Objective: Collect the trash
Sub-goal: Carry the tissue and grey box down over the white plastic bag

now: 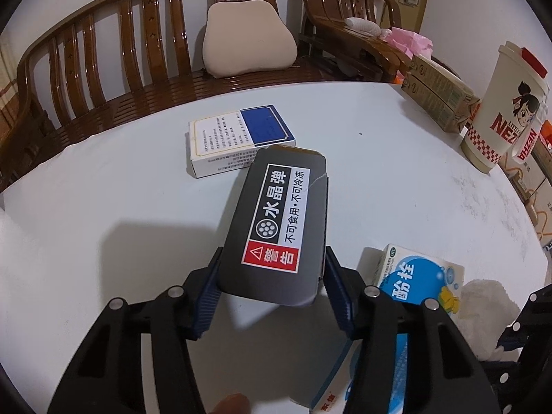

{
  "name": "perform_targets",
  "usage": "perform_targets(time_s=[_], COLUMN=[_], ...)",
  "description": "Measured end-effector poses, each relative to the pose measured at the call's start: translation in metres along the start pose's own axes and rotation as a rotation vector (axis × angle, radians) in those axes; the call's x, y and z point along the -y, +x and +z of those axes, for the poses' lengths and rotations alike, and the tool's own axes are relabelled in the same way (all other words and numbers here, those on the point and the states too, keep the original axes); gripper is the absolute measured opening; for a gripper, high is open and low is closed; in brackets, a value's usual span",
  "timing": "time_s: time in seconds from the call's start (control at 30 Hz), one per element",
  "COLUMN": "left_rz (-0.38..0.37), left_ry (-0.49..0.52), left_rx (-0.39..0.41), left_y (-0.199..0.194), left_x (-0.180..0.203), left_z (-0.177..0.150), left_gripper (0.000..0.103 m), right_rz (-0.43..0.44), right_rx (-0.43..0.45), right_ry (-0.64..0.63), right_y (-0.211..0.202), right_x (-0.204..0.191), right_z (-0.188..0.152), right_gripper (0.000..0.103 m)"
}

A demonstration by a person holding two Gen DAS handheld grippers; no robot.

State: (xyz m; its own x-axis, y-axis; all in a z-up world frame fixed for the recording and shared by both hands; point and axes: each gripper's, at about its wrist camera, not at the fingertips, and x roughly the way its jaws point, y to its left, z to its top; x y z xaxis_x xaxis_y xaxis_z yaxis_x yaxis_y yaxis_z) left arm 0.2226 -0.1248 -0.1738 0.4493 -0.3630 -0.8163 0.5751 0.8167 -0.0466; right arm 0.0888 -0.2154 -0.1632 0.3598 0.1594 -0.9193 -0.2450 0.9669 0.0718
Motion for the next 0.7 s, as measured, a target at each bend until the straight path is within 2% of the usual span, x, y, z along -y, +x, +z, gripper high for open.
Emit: perform_targets(time_s=[0.3, 0.7], left_rz=[0.023, 0.085], left_ry=[-0.036, -0.117], left_rx=[0.03, 0.112], left_y=[-0.024, -0.123], left_x=[-0.001, 0.016], left_z=[0.0, -0.008], left_gripper=[0.053, 0.053], right_rz=[0.03, 0.076], right_rx=[0.024, 0.122], right_ry=[0.01, -0.005], right_y=[-0.012, -0.082], right_x=[0.007, 0.0], right_z=[-0.002, -0.014], right_gripper=[0.011, 0.01])
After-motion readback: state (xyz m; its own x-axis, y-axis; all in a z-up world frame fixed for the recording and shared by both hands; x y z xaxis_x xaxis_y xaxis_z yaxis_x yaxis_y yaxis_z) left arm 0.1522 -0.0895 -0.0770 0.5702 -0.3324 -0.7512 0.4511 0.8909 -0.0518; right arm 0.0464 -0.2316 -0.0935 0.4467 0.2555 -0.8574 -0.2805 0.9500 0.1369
